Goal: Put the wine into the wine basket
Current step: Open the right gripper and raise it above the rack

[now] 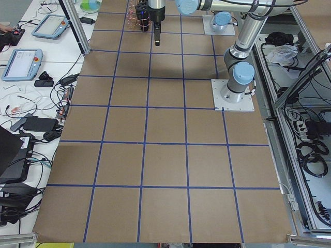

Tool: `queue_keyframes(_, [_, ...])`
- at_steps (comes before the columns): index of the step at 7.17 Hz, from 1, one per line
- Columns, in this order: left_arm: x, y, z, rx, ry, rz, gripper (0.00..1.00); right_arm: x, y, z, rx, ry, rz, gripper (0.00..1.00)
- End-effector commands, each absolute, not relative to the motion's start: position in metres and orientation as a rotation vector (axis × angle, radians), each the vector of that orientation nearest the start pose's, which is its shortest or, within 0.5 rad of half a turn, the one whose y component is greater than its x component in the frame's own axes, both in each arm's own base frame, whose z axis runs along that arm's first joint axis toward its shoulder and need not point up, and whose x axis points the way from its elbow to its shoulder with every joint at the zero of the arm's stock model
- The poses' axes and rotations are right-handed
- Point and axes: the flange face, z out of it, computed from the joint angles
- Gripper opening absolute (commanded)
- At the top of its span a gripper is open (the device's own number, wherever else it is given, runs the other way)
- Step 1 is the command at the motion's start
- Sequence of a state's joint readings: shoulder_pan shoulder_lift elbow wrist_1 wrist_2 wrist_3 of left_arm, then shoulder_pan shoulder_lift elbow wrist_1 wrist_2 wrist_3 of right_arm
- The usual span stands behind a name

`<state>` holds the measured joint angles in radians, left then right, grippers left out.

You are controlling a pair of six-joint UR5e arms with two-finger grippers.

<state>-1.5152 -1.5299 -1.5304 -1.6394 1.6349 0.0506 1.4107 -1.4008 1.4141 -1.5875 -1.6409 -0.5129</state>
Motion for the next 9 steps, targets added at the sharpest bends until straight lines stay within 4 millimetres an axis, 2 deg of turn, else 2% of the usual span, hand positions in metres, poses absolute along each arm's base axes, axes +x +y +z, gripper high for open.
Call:
queue_keyframes(1, [-0.115,-0.468,0.537,0.031,3.089,-0.061,1.00,0.053,-0.532,0.529,-0.409,3.156,-0.044,1.00])
queue_keyframes(2, [-0.121,-0.465,0.538,0.034,3.140,-0.065,1.00,0.079,-0.523,0.534,-0.355,3.159,-0.059,0.99])
queue_keyframes(4, [-0.120,-0.464,0.533,0.038,3.134,-0.045,1.00,0.156,-0.503,0.538,-0.226,3.172,-0.087,1.00])
queue_keyframes(5, [-0.119,-0.464,0.532,0.045,3.129,-0.042,1.00,0.175,-0.497,0.538,-0.179,3.175,-0.092,1.00])
queue_keyframes(8, [-0.119,-0.465,0.531,0.043,3.129,-0.040,1.00,0.171,-0.493,0.550,-0.141,3.167,-0.131,1.00])
queue_keyframes(9, [-0.119,-0.465,0.530,0.043,3.129,-0.038,1.00,0.167,-0.488,0.562,-0.131,3.164,-0.171,1.00])
